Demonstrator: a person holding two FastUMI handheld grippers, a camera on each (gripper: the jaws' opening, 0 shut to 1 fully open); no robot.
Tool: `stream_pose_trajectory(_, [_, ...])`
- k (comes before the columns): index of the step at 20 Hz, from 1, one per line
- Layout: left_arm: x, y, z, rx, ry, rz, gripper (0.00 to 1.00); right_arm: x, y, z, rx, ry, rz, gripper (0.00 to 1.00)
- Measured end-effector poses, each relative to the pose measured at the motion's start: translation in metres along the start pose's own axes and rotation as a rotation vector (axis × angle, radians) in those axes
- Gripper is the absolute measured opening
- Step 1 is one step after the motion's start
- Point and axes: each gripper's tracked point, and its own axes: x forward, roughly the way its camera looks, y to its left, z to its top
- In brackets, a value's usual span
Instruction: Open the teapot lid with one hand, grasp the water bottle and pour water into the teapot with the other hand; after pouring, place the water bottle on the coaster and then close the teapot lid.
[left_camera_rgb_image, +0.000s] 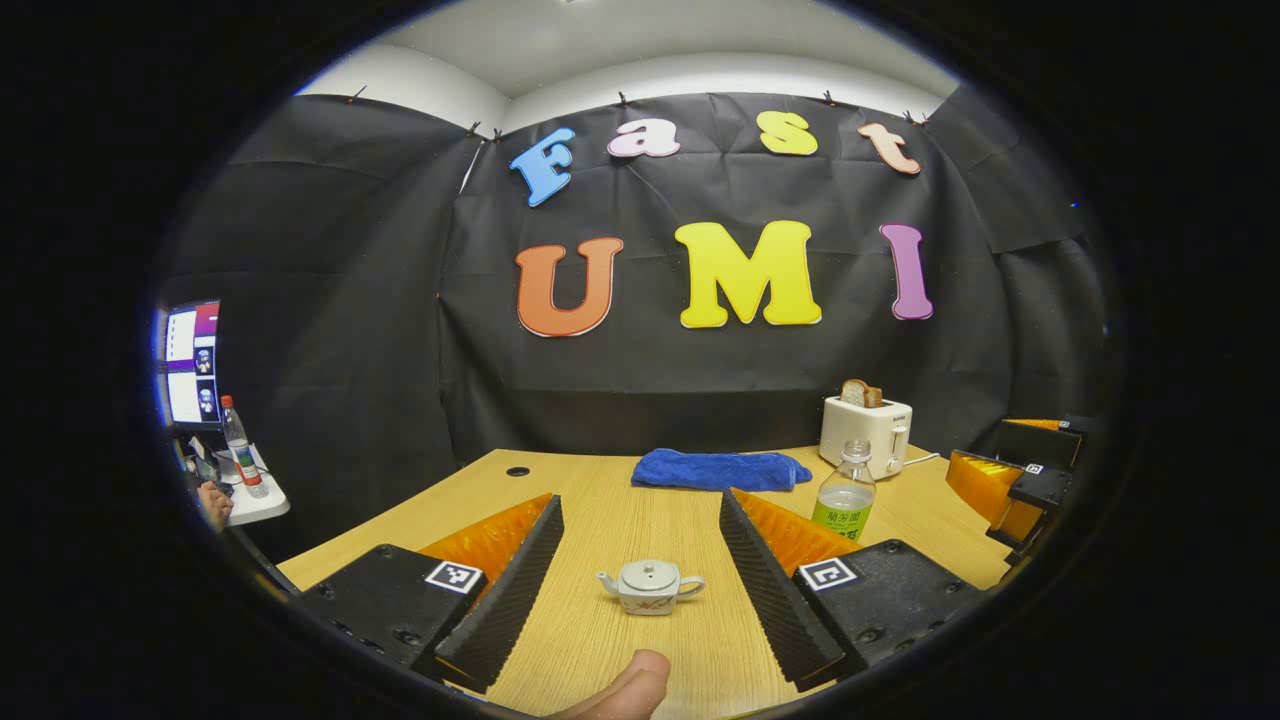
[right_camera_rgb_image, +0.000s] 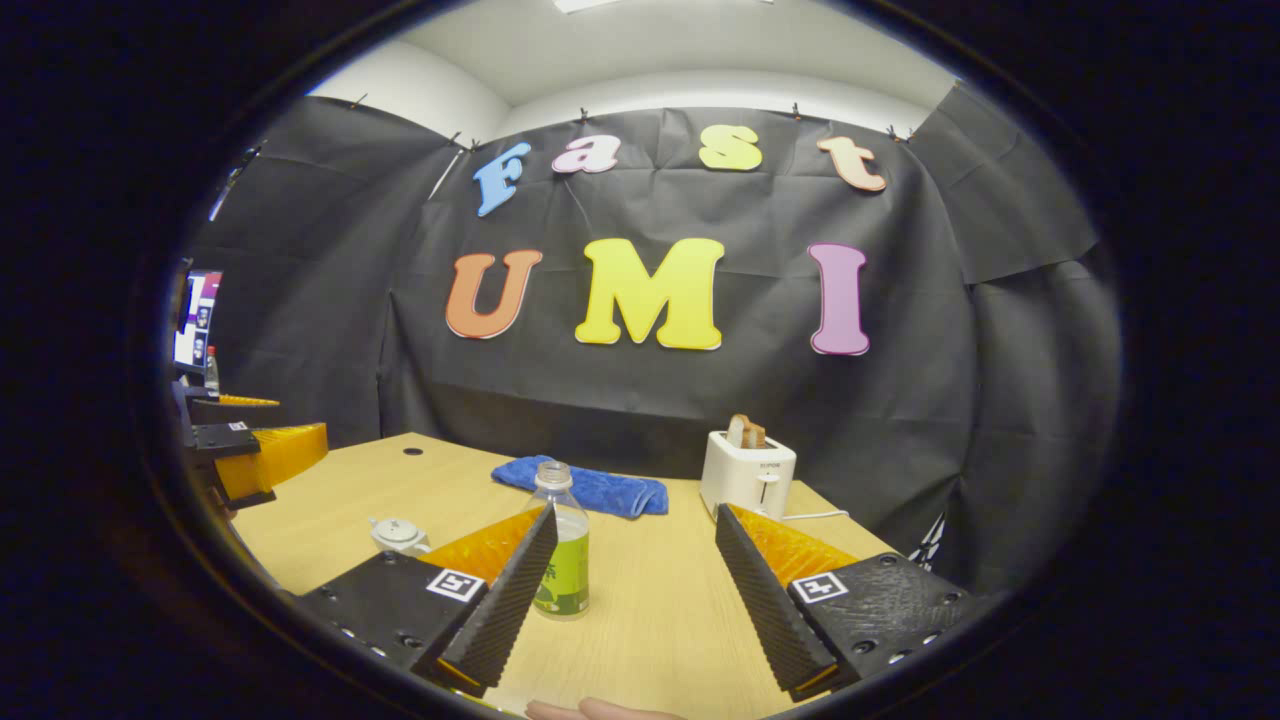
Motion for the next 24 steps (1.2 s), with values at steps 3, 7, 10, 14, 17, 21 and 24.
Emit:
stream_pose_trajectory(3, [0.001,-0.001,-0.002,-0.004,0.007,-0.003,0.99,0.003,-0.003,0.0,0.007,-0.003,-0.011,0.98])
stream_pose_trajectory(7, [0.005,-0.002,-0.007,-0.008,0.02,-0.013,0.99,0.006,-0.006,-0.003,0.003,0.003,-0.027,0.95])
stream_pose_trajectory(10, [0.011,0.001,-0.011,-0.016,0.023,-0.022,0.99,0.006,-0.007,-0.004,-0.006,0.001,-0.036,0.95])
stream_pose_trajectory(14, [0.021,0.002,-0.02,-0.036,0.031,-0.038,0.99,0.008,-0.007,-0.004,-0.012,-0.002,-0.035,0.95])
stream_pose_trajectory(17, [0.039,-0.005,-0.032,-0.04,0.008,-0.069,0.99,0.01,-0.013,-0.006,-0.02,0.001,-0.052,0.95])
stream_pose_trajectory(21, [0.067,-0.012,-0.067,-0.04,0.07,-0.077,0.99,0.014,-0.02,-0.01,-0.015,0.012,-0.065,0.98])
stream_pose_trajectory(24, [0.085,-0.009,-0.089,-0.028,0.109,-0.059,0.99,0.018,-0.026,-0.014,-0.007,0.023,-0.08,0.95])
